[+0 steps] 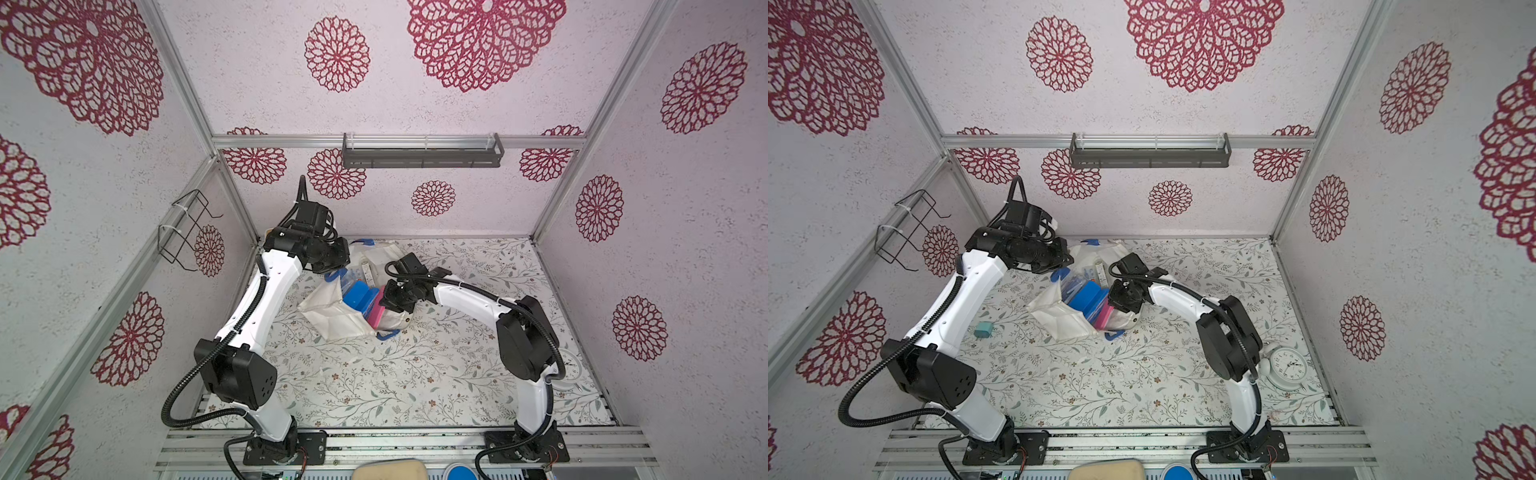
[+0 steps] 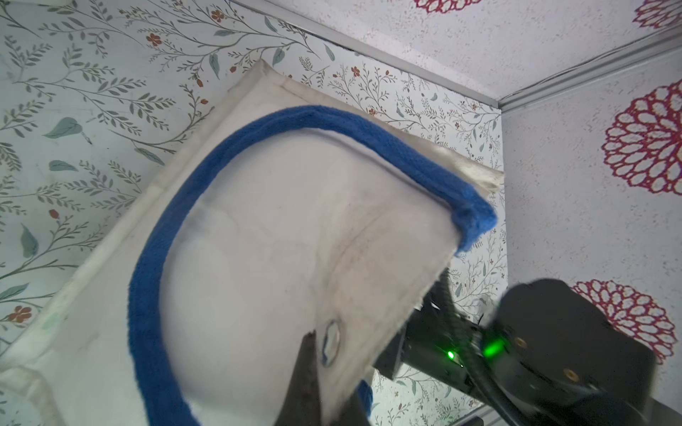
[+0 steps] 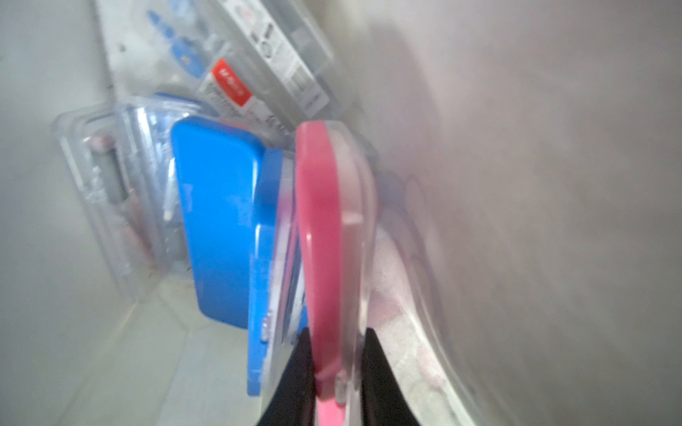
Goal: Take out the compass set from the canvas bag
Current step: Pick up the compass set from the canvas bag, then place the compass set at the center of the board.
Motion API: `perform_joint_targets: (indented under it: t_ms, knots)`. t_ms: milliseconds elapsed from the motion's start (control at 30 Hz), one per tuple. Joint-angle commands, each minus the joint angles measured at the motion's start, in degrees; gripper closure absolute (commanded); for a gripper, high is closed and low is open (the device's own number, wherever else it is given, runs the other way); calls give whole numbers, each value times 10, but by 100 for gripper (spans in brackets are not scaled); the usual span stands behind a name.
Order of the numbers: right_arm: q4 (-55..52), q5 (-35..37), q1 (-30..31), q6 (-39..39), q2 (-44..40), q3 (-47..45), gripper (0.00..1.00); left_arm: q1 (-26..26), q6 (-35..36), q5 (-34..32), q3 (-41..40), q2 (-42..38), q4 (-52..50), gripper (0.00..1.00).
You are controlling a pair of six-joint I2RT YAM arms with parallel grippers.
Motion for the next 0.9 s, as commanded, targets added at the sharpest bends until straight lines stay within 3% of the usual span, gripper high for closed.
perform_joint_targets:
  t_ms: [0,133,400,700,867]
  knots:
    - [-34,26,-19,-79,-79,36,85,5,-5,21,28,8,28,100]
    - [-40,23,-29,-123,-120,33,85,5,-4,25,37,19,28,100]
    - [7,-55,-90,-155,-181,7,85,6,-9,22,36,22,31,100]
    - [43,-137,-243,-204,-256,-11,82,8,-10,15,30,19,30,100]
    - [34,-145,-348,-231,-240,-43,80,8,-7,23,28,17,31,100]
